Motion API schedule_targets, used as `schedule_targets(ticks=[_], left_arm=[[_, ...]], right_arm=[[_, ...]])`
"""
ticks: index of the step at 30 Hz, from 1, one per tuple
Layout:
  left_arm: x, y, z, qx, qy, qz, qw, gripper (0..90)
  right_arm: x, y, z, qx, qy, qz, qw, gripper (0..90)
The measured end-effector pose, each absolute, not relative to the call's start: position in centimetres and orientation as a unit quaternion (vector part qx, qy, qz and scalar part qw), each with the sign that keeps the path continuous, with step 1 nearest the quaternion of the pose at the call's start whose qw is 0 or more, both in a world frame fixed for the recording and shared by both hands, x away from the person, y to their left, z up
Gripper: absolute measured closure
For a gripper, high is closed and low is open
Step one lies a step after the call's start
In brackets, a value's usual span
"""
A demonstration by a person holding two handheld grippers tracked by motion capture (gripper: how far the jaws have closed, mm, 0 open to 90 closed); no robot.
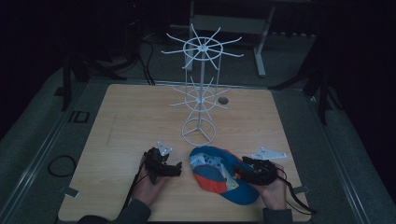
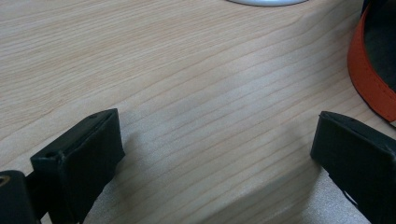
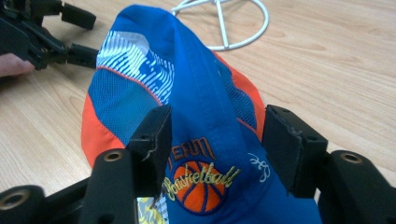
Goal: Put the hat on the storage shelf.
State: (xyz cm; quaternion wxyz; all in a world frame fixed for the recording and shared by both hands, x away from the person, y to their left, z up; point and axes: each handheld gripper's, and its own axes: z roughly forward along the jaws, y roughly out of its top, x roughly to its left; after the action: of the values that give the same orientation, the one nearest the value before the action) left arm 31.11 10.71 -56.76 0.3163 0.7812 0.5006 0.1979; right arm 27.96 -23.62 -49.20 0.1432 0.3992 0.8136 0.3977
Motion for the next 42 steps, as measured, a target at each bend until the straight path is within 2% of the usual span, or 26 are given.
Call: schedule_targets(ticks=[15,23,42], left_arm=[[31.1,10.7,-56.8,0.782,0.500,0.198,0.316,2.6],[31.1,10.7,-56.8,0.782,0.500,0.198,0.316,2.6],[31.1,10.7,-56.8,0.782,0.500,0.198,0.316,2.6]], right_arm=[[28.1,-23.3,-48.8,0.393,0.826,0.387,0.120,43.6],[28.0,-22.5,-48.8,0.387,0.840,0.358,0.131,42.3],[30.2,-21.2,-46.4,0.346,0.860,0.360,0.106,43.4]])
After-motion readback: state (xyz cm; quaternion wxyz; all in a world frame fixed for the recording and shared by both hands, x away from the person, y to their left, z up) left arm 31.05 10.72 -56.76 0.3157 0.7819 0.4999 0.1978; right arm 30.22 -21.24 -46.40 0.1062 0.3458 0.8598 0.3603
